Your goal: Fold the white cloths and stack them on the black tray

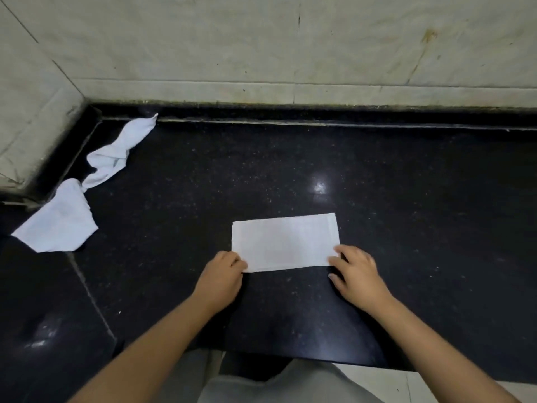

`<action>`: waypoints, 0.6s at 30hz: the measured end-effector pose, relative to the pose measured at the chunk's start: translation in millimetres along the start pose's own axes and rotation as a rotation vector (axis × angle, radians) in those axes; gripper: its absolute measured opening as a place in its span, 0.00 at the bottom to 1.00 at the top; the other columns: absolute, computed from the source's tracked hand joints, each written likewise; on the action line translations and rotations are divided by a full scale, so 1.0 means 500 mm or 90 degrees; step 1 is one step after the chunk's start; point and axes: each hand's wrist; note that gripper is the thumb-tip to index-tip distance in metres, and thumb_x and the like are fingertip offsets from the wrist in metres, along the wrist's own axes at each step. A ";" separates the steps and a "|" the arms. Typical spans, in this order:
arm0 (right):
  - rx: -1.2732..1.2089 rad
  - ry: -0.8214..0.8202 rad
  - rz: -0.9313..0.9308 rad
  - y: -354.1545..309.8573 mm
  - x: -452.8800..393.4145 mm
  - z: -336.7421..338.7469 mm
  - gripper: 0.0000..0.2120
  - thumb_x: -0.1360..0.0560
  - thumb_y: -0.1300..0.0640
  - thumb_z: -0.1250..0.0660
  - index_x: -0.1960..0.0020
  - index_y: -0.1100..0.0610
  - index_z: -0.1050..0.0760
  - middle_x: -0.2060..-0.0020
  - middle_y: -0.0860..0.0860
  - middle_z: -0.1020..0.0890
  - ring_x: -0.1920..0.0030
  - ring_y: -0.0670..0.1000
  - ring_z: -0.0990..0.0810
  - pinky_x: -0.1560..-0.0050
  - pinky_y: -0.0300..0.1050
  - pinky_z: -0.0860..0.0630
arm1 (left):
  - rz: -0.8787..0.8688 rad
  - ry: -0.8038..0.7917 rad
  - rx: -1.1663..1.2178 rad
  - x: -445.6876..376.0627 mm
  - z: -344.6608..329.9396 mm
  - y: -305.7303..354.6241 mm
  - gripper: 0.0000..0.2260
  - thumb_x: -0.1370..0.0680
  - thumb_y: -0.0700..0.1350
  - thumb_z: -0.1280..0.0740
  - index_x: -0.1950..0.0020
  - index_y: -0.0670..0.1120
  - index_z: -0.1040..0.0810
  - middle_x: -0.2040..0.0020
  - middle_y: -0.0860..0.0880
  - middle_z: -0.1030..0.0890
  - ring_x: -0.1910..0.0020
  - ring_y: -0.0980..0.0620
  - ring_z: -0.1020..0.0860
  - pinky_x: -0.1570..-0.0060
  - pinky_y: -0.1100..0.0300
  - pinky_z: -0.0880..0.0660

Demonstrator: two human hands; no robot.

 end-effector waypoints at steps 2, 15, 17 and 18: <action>-0.008 0.023 -0.023 -0.001 0.009 -0.007 0.09 0.39 0.56 0.26 0.59 0.56 0.18 0.56 0.55 0.17 0.56 0.58 0.16 0.54 0.61 0.23 | 0.013 -0.015 0.015 0.011 -0.009 -0.003 0.05 0.33 0.45 0.30 0.61 0.46 0.18 0.63 0.50 0.19 0.65 0.49 0.20 0.69 0.58 0.22; -0.051 -0.113 -0.457 -0.049 -0.068 0.019 0.15 0.24 0.51 0.41 0.45 0.61 0.27 0.43 0.56 0.23 0.41 0.57 0.28 0.43 0.50 0.34 | 0.193 -0.085 0.057 -0.140 -0.029 0.114 0.29 0.21 0.60 0.55 0.23 0.49 0.54 0.22 0.48 0.57 0.23 0.48 0.60 0.26 0.49 0.60; -0.063 -0.125 -0.467 -0.053 -0.072 0.019 0.13 0.23 0.53 0.42 0.47 0.61 0.26 0.45 0.56 0.22 0.43 0.56 0.27 0.44 0.49 0.33 | 0.197 -0.091 0.038 -0.135 -0.040 0.110 0.28 0.21 0.61 0.56 0.23 0.51 0.56 0.22 0.49 0.58 0.23 0.49 0.60 0.26 0.49 0.62; -0.075 -0.122 -0.470 -0.054 -0.074 0.018 0.12 0.23 0.54 0.42 0.48 0.61 0.26 0.46 0.56 0.22 0.44 0.56 0.26 0.45 0.49 0.33 | 0.199 -0.087 0.034 -0.135 -0.044 0.108 0.28 0.20 0.60 0.55 0.23 0.51 0.56 0.22 0.49 0.59 0.23 0.49 0.61 0.26 0.49 0.62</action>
Point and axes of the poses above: each hand's wrist, its own x-axis away from the middle knuckle, its own z-axis out of the back of the hand, y = z × x
